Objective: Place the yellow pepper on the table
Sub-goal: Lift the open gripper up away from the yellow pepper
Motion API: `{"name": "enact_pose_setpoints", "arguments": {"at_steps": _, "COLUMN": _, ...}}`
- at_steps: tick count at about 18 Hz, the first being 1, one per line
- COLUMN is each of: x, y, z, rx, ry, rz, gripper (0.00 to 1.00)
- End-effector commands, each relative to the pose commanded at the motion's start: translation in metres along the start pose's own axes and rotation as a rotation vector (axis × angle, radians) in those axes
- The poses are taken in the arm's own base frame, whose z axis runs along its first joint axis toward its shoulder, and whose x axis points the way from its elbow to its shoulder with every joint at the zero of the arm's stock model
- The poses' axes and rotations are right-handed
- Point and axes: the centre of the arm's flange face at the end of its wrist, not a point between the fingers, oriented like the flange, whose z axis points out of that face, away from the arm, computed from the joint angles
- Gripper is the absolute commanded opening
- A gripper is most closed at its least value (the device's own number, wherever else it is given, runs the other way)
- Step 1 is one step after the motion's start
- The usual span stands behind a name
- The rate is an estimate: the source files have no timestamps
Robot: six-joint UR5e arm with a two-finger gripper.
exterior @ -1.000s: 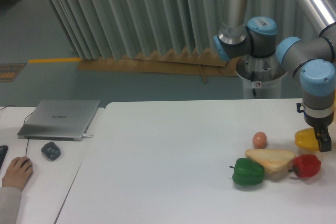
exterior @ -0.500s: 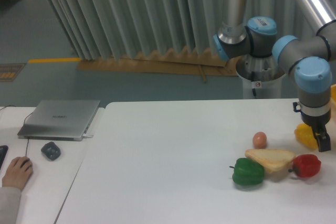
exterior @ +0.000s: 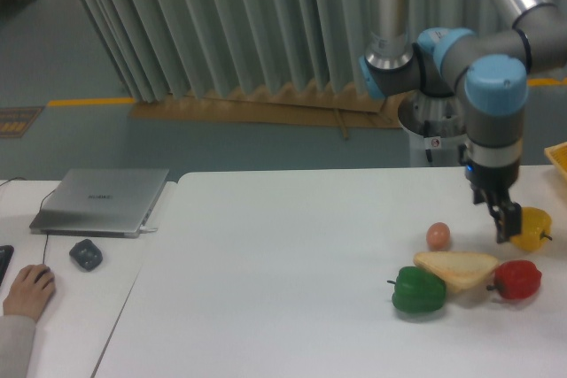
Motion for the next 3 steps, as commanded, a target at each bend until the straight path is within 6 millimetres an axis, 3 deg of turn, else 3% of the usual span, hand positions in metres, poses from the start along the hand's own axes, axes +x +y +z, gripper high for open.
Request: {"name": "enact_pose_setpoints", "arguments": {"at_steps": 3, "x": 0.0065, "y": -0.0022, "z": -0.0023, "rx": -0.011, "ry": 0.013, "rz": 0.005, "gripper": 1.00}}
